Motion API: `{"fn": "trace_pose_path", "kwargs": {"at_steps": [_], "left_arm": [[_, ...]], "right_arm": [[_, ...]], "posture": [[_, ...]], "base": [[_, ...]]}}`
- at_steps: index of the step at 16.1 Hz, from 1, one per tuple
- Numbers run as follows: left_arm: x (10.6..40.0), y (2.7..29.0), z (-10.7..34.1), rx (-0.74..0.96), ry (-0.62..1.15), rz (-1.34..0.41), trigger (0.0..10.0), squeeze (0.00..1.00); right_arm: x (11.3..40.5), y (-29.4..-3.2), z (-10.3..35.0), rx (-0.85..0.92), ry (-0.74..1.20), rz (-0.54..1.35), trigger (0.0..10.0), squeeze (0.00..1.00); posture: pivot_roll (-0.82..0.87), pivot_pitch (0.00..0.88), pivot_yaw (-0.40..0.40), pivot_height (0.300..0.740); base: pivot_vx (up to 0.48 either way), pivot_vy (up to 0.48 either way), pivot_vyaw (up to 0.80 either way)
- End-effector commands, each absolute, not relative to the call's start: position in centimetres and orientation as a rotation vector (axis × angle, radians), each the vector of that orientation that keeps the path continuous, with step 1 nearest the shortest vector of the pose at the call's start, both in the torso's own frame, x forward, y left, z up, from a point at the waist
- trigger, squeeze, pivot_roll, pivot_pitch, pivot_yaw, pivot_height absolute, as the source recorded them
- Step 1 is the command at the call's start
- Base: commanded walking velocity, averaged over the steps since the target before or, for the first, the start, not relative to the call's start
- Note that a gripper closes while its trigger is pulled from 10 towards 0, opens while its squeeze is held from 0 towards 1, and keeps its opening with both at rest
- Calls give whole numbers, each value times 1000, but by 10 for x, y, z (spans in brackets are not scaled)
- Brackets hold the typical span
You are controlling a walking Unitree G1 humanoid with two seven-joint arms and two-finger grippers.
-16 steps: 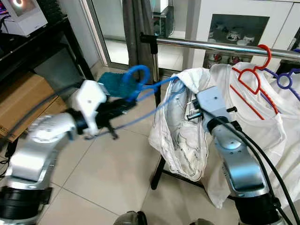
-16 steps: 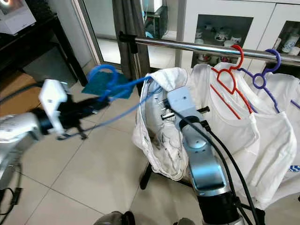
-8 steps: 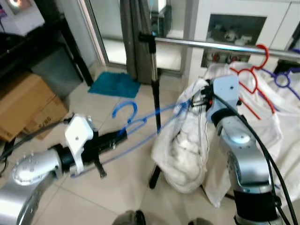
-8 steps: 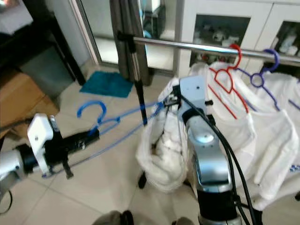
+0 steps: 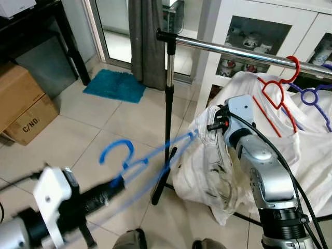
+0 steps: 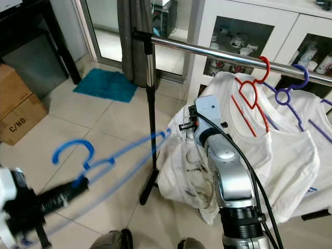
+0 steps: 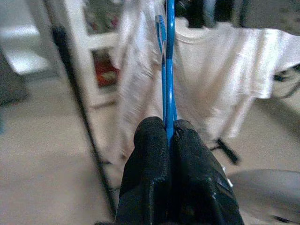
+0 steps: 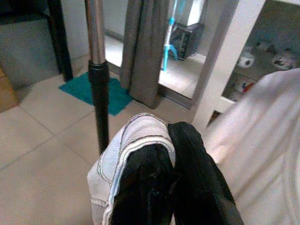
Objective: Hang hanger
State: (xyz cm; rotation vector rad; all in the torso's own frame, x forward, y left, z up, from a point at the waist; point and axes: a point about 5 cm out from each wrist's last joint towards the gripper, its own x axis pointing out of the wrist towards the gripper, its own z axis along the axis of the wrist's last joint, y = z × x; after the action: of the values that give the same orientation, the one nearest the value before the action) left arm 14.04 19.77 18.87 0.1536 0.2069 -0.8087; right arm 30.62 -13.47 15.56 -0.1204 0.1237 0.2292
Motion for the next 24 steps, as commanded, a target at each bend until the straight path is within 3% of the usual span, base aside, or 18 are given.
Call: {"fn": "trace_pose_path", "kwargs": {"at_steps": [1,3,5,7,8,9,10,13,14,15,17,19,20,21,22,24], "left_arm": [[141,195,197,171,174,-806,0,0],[154,191,205,209,66,-765,0,0],[182,198,209,183,-49,-606,0,0],[193,200,207,143,-69,-555,0,0],[204,200,199,138,-66,-505,2196,0],[212,198,192,107,-71,-471,706,0],[215,196,188,79,-68,-465,0,0],[223,180,168,9,-23,-514,0,0],[224,176,162,-1,-12,-531,0,75],[225,176,161,-15,-14,-524,1137,102],[225,173,158,-17,-11,-545,1569,114],[224,168,155,-40,7,-589,4078,39],[221,167,142,-61,109,-561,10000,0],[220,166,137,-75,153,-532,10000,0],[218,164,135,-59,165,-530,10000,0],[218,161,128,4,198,-499,10000,0]], "right_arm": [[306,-135,160,-88,102,237,0,0],[305,-134,155,-46,113,234,0,0],[295,-137,151,9,122,231,0,0],[286,-136,148,58,131,255,0,0],[276,-136,145,115,137,278,0,0],[268,-137,142,161,144,283,0,0],[264,-138,140,169,150,277,0,0],[246,-140,134,210,175,257,0,0],[244,-140,132,240,186,246,0,0],[244,-139,132,241,187,250,0,0],[241,-136,133,233,186,271,0,0],[242,-137,134,225,186,267,0,0],[244,-136,135,215,189,255,2902,0],[244,-136,137,214,186,260,7020,0],[244,-136,137,214,184,266,10000,0],[245,-133,141,206,157,299,10000,0]], "posture": [[34,126,8,740],[26,118,34,740],[15,111,70,740],[7,106,89,740],[2,103,100,740],[-13,94,135,740],[-16,93,140,740],[-32,100,160,740],[-28,107,156,740],[-28,107,159,740],[-30,107,164,740],[-29,114,154,740],[-35,125,152,740],[-31,122,153,740],[-30,121,154,740],[-31,107,168,740]], "base": [[0,0,0],[0,0,0],[0,0,0],[0,0,0],[0,0,0],[0,0,0],[0,0,0],[0,0,0],[0,0,0],[0,0,0],[0,0,0],[0,0,0],[0,0,0],[0,0,0],[0,0,0],[0,0,0]]}}
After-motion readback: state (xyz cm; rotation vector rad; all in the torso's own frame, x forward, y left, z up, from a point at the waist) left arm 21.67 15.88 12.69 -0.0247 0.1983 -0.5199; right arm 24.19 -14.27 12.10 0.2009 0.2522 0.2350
